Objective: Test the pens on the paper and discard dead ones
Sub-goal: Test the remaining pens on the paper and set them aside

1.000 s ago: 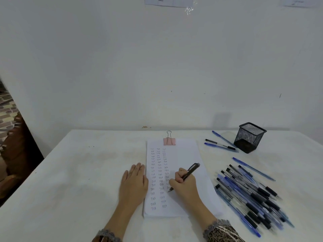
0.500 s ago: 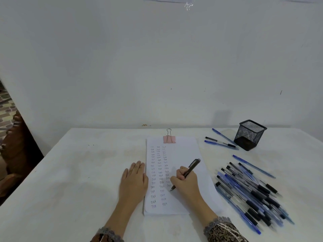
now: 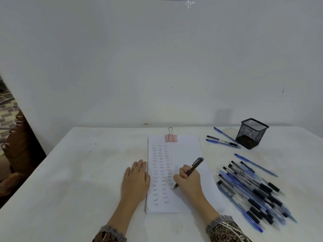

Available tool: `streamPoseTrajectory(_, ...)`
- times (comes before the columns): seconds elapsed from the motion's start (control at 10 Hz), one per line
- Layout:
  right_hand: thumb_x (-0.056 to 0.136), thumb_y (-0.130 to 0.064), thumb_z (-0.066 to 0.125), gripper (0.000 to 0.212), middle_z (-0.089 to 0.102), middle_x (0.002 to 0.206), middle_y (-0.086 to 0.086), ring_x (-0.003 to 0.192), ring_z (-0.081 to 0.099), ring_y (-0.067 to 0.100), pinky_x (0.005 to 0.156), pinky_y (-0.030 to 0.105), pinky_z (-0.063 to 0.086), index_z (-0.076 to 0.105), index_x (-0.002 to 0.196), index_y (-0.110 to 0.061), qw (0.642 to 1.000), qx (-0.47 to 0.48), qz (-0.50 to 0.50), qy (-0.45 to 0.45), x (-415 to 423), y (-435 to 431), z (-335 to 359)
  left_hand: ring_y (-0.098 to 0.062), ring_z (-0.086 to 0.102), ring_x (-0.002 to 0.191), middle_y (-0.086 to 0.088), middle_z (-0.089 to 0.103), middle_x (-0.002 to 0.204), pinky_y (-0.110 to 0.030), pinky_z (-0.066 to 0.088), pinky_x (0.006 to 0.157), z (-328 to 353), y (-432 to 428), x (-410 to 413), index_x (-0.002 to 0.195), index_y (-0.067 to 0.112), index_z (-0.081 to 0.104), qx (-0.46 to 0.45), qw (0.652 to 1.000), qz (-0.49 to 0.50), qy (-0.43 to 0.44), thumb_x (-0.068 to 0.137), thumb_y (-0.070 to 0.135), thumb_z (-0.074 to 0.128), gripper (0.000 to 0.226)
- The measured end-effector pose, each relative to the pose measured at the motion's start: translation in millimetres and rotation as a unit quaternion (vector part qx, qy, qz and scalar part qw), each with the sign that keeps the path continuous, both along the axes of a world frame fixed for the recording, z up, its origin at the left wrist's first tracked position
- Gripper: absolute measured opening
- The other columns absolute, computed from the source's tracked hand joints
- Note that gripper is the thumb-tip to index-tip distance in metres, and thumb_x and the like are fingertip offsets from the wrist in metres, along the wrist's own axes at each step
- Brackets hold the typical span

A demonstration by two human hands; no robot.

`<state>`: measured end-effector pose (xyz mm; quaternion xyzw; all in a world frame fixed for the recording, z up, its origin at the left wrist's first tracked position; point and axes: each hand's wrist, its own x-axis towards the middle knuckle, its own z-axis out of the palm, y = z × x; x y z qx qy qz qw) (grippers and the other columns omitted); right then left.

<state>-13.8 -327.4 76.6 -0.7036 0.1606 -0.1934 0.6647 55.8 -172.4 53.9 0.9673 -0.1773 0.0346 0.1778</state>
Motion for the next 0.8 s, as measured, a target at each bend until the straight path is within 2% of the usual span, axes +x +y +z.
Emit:
streamPoseTrajectory(0.1, 0.069, 0.017, 0.049, 0.05, 0.027, 0.057, -0.008, 0.047, 0.026, 0.004, 0.055, 0.018, 0.024, 0.026, 0.046, -0.021, 1.0, -0.01, 0.0, -0.004, 0, 0, 0, -0.012, 0.007, 0.144, 0.003, 0.012, 0.156, -0.03, 0.003, 0.117, -1, 0, 1, 0.148, 0.018, 0.016, -0.003, 1.0, -0.002, -0.001, 0.1, 0.028, 0.021, 0.049)
streamPoseTrajectory(0.2, 0.069, 0.018, 0.048, 0.051, 0.027, 0.057, -0.009, 0.048, 0.026, 0.004, 0.056, 0.016, 0.025, 0.025, 0.046, -0.021, 1.0, -0.014, -0.009, -0.01, 1, 0, -2, -0.012, 0.007, 0.144, 0.003, 0.012, 0.156, -0.03, 0.003, 0.116, -1, 1, 0, 0.147, 0.018, 0.017, -0.006, 1.0, -0.001, -0.004, 0.1, 0.027, 0.021, 0.049)
streamPoseTrajectory(0.3, 0.071, 0.021, 0.046, 0.058, 0.024, 0.049, -0.013, 0.047, 0.023, 0.006, 0.049, 0.014, 0.025, 0.024, 0.045, -0.026, 0.998, 0.044, -0.02, -0.027, 2, -4, -4, -0.011, 0.007, 0.144, 0.003, 0.012, 0.156, -0.03, 0.003, 0.116, -1, 1, 0, 0.147, 0.018, 0.016, -0.006, 1.0, -0.003, -0.006, 0.1, 0.027, 0.021, 0.048)
streamPoseTrajectory(0.4, 0.086, 0.005, 0.051, 0.054, 0.021, 0.046, -0.007, 0.042, 0.019, 0.008, 0.041, 0.018, 0.017, 0.026, 0.047, -0.023, 0.972, 0.23, -0.014, -0.042, 1, -10, -3, -0.012, 0.006, 0.144, 0.003, 0.011, 0.156, -0.03, 0.003, 0.117, -1, 1, 0, 0.148, 0.018, 0.015, -0.006, 1.0, -0.003, -0.001, 0.1, 0.027, 0.02, 0.049)
streamPoseTrajectory(0.5, 0.099, -0.037, 0.036, 0.057, 0.026, 0.04, -0.004, 0.032, 0.022, 0.009, 0.037, 0.019, 0.014, 0.036, 0.045, -0.02, 0.935, 0.351, -0.021, -0.046, 5, -13, 2, -0.011, 0.005, 0.144, 0.003, 0.01, 0.156, -0.03, 0.002, 0.117, -1, 0, 1, 0.148, 0.018, 0.013, 0.002, 1.0, -0.002, -0.001, 0.1, 0.028, 0.019, 0.049)
streamPoseTrajectory(0.6, 0.098, -0.05, 0.027, 0.048, 0.028, 0.039, -0.002, 0.03, 0.022, 0.009, 0.037, 0.017, 0.017, 0.046, 0.068, -0.018, 0.907, 0.412, -0.047, -0.07, 8, -17, 3, -0.011, 0.005, 0.144, 0.004, 0.009, 0.156, -0.03, 0.002, 0.117, -1, 0, 1, 0.148, 0.018, 0.013, 0.004, 1.0, -0.003, -0.001, 0.1, 0.028, 0.018, 0.049)
streamPoseTrajectory(0.7, 0.101, -0.041, 0.028, 0.035, 0.035, 0.041, -0.002, 0.033, 0.029, 0.01, 0.037, 0.015, 0.025, 0.048, 0.086, -0.015, 0.875, 0.469, -0.067, -0.1, 12, -21, 0, -0.011, 0.005, 0.144, 0.003, 0.009, 0.156, -0.031, 0.002, 0.117, -3, 0, 2, 0.148, 0.018, 0.013, 0.008, 1.0, -0.004, 0.002, 0.1, 0.028, 0.018, 0.049)
streamPoseTrajectory(0.8, 0.102, -0.032, 0.031, 0.031, 0.039, 0.049, -0.005, 0.039, 0.032, 0.009, 0.037, 0.017, 0.03, 0.055, 0.092, -0.015, 0.839, 0.529, -0.068, -0.11, 15, -25, -2, -0.011, 0.006, 0.144, 0.003, 0.01, 0.156, -0.03, 0.003, 0.117, -4, 0, 4, 0.148, 0.018, 0.014, 0.016, 1.0, -0.003, 0.001, 0.098, 0.031, 0.011, 0.052)
